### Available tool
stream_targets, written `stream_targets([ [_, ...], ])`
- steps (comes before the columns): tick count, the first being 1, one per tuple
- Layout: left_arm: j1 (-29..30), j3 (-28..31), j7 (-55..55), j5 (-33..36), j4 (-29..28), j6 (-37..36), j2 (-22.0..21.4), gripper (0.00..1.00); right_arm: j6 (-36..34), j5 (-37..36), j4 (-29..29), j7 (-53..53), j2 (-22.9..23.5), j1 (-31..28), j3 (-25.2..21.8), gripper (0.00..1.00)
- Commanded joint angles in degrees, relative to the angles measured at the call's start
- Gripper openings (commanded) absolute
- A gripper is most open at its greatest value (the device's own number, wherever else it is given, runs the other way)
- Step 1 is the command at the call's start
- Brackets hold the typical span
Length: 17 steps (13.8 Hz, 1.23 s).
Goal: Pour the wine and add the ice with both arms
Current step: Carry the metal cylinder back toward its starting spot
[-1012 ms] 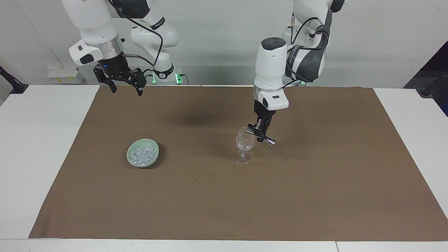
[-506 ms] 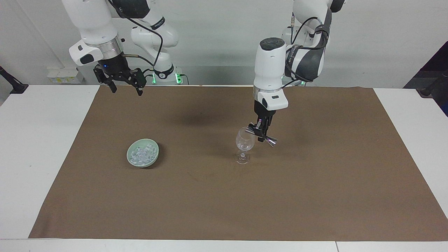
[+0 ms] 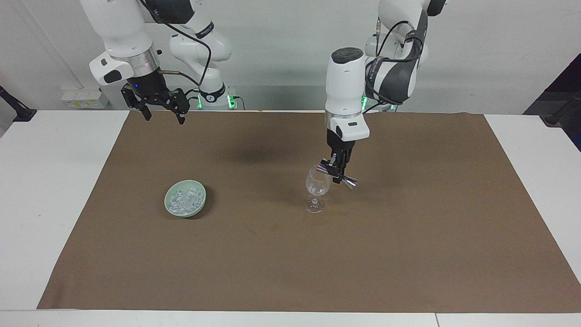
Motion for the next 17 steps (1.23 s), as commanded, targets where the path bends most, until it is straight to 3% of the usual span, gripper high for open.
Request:
stream_targets([
  [1, -1.38, 1.01, -1.41, 1.35, 0.48, -2.1, -0.73, 0.0, 0.3, 0.61, -0.33, -1.24, -0.22, -1.81, 0.33, 1.0],
  [17, -1.2, 1.19, -1.41, 1.35, 0.84, -2.28, -0.55, 0.0, 1.88, 0.7, -0.33, -4.23, -0.13, -1.63, 0.33, 1.0],
])
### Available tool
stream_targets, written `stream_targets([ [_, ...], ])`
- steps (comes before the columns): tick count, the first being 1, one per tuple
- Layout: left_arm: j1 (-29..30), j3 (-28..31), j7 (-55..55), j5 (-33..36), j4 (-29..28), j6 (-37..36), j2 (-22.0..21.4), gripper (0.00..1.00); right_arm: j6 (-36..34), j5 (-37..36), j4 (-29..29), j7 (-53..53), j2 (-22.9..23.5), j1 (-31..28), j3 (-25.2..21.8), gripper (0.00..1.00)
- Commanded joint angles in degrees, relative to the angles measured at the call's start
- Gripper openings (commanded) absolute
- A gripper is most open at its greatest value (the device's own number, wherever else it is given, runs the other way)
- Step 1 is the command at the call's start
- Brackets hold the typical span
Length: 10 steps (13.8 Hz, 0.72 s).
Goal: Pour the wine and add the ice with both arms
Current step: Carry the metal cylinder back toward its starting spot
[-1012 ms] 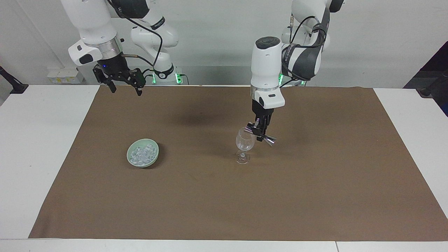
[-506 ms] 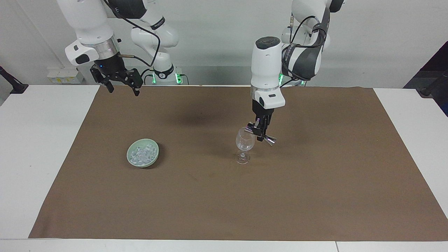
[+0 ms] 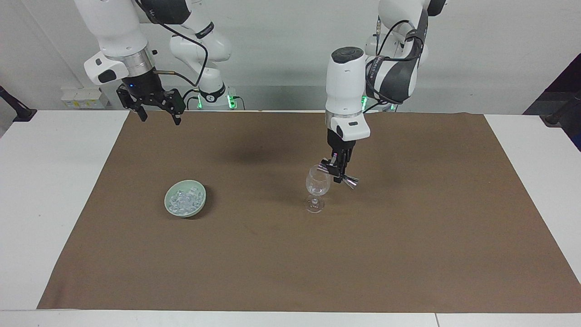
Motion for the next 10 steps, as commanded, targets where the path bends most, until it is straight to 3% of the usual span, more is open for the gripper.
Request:
stream_targets([
  [1, -1.2, 1.06, -1.29, 1.43, 0.39, -1.5, -0.63, 0.0, 0.65, 0.7, -0.33, -1.68, -0.14, -0.93, 0.41, 1.0],
  [10, -1.2, 1.23, -1.29, 1.34, 0.39, -1.42, -0.63, 0.0, 0.65, 0.61, -0.33, -1.68, -0.14, -1.2, 0.4, 1.0],
])
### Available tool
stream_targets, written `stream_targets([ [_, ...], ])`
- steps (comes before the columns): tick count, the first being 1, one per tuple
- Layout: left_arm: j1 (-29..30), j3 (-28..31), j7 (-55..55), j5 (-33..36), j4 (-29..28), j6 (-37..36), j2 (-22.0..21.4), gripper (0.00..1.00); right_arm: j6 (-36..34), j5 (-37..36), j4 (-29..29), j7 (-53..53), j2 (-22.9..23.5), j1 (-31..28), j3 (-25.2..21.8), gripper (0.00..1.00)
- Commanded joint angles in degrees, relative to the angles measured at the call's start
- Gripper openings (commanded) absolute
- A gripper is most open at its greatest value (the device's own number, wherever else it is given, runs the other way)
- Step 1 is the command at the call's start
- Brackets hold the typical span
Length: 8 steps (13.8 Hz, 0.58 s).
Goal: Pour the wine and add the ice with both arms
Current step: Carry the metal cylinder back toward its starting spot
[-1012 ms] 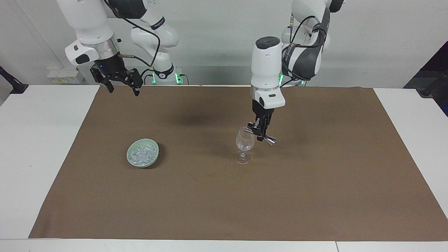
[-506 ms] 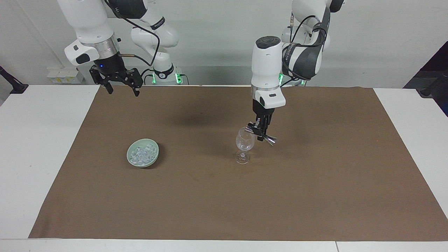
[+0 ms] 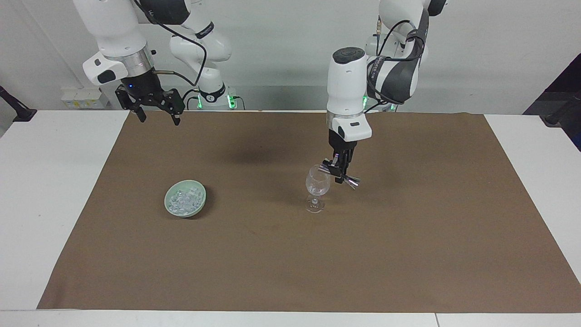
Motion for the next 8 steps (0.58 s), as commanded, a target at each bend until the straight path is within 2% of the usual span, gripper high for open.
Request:
stream_targets([
  [1, -1.2, 0.99, -1.26, 1.23, 0.38, -1.24, -0.55, 0.0, 0.65, 0.61, -0.33, -1.68, -0.19, -1.16, 0.57, 1.0],
  [8, -1.2, 0.99, -1.26, 1.23, 0.38, -1.24, -0.55, 0.0, 0.56, 0.61, -0.34, -1.85, -0.19, -1.07, 0.57, 1.0],
])
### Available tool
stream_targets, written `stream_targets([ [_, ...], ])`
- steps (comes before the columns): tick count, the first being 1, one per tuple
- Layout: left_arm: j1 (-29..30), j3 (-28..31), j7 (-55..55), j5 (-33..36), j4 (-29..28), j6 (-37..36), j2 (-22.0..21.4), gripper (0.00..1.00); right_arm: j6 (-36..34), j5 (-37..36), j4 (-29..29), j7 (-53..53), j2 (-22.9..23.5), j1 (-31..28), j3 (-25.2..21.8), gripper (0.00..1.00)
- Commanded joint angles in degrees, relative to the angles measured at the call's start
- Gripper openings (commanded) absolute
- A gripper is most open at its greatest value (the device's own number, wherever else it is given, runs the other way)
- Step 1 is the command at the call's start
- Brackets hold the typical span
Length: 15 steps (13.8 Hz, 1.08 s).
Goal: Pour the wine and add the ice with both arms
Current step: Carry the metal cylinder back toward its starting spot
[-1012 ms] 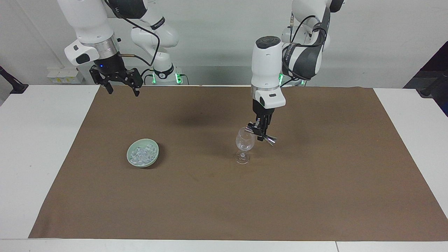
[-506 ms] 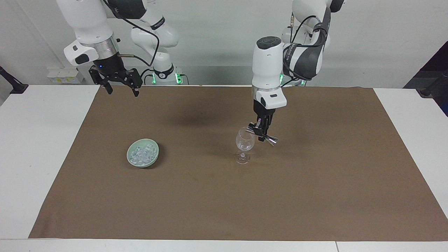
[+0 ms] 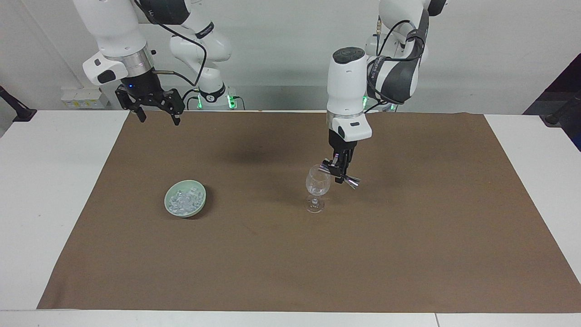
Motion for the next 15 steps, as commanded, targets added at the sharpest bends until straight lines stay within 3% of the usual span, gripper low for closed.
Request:
stream_targets([
  [1, -1.2, 0.99, -1.22, 1.23, 0.45, -1.24, -0.55, 0.0, 0.65, 0.61, -0.33, -1.77, -0.19, -1.07, 0.57, 1.0],
  [6, -0.41, 1.07, -3.77, -1.74, 2.29, -1.15, -0.72, 0.0, 0.65, 0.61, -0.42, -1.5, -0.19, -0.46, 0.57, 1.0],
  [9, -0.06, 1.51, -4.2, -8.94, 3.35, -2.73, -0.81, 0.0, 0.74, 0.61, -0.42, -1.33, -0.19, -0.37, 0.57, 1.0],
  [15, 10.55, 1.6, -2.98, -27.57, 2.57, -3.87, -1.6, 0.0, 1.35, 0.61, -0.42, -0.97, -0.19, -0.37, 0.57, 1.0],
])
